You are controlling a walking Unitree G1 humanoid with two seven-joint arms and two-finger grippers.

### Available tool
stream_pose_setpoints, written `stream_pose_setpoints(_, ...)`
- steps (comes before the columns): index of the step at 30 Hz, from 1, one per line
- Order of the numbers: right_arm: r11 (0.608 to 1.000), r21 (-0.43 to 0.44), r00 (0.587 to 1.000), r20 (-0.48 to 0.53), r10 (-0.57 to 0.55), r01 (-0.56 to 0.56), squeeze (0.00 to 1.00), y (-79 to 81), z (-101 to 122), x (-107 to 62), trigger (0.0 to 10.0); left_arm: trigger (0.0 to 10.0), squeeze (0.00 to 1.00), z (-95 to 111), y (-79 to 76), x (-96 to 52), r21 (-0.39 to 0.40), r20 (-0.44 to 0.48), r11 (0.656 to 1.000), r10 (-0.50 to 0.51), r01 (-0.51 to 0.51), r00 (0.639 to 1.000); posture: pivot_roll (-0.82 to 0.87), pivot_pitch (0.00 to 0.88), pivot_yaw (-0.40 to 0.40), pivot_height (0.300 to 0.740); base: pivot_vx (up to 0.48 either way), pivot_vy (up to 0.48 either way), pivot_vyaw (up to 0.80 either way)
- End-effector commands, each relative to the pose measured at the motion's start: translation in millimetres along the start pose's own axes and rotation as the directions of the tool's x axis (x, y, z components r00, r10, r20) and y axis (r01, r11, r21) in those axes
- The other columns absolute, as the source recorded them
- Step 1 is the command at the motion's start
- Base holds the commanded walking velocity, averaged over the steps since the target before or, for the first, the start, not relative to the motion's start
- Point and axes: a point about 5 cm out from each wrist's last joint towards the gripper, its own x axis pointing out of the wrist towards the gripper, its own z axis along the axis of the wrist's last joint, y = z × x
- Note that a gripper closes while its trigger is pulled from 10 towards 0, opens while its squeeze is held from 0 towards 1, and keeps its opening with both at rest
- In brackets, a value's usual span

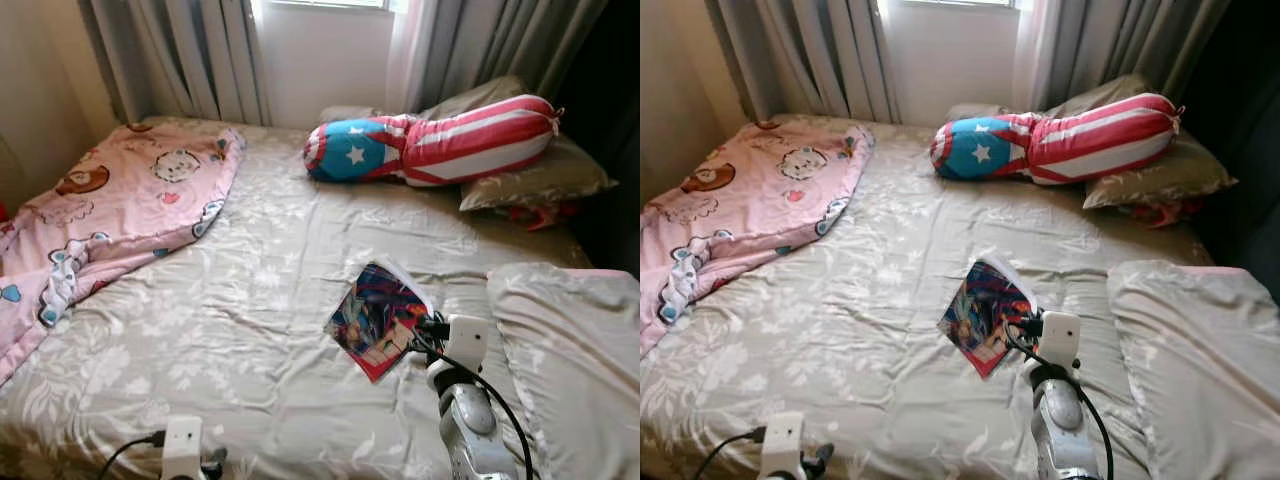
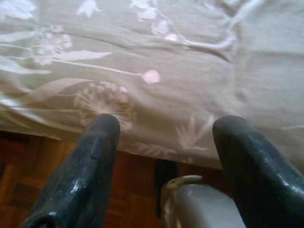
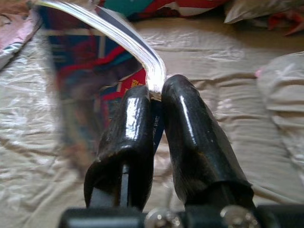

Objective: Clean up the room

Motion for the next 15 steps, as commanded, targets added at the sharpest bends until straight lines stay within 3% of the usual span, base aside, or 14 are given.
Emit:
stream_pose_setpoints(1,1.0,0.004,0.998,0.049,-0.025,0.025,0.0,-5.9,11,3.7,10.0,10.0,0.0,1,2.8,-0.3,0.002,0.006,1.0,0.001,-0.001,1.0,0.03,0.0,-0.073,0.74,0.0,0.0,0.0)
stream_pose_setpoints(4,1.0,0.009,0.998,0.05,-0.025,0.025,0.0,-4.8,10,3.5,10.0,10.0,0.0,9,0.1,1.9,0.007,0.04,1.0,-0.022,0.022,0.999,0.02,0.0,-0.071,0.74,0.0,0.0,0.0)
stream_pose_setpoints(10,0.985,0.125,0.992,0.032,-0.12,0.115,0.0,-16.8,8,2.1,10.0,10.0,0.0,30,-1.2,5.9,-0.002,0.138,0.999,-0.039,0.04,0.99,0.03,0.0,-0.072,0.74,0.0,0.0,0.0)
stream_pose_setpoints(11,0.979,0.157,0.99,0.033,-0.14,0.133,0.0,-20.2,8,1.5,10.0,10.0,0.0,42,-0.6,7.1,-0.009,0.197,0.999,-0.039,0.042,0.98,0.02,0.0,-0.07,0.74,0.0,0.0,0.0)
stream_pose_setpoints(13,0.981,0.144,0.99,0.033,-0.138,0.132,0.0,-20.5,8,1.5,10.0,10.0,0.0,46,0.1,7.4,-0.013,0.217,0.999,-0.035,0.039,0.975,0.02,0.0,-0.069,0.74,0.0,0.0,0.0)
stream_pose_setpoints(15,0.985,0.118,0.991,0.039,-0.131,0.125,0.0,-20.1,9,1.4,10.0,10.0,0.0,61,0.2,7.8,-0.021,0.297,0.999,-0.032,0.04,0.954,0.03,0.0,-0.069,0.74,0.0,0.0,0.0)
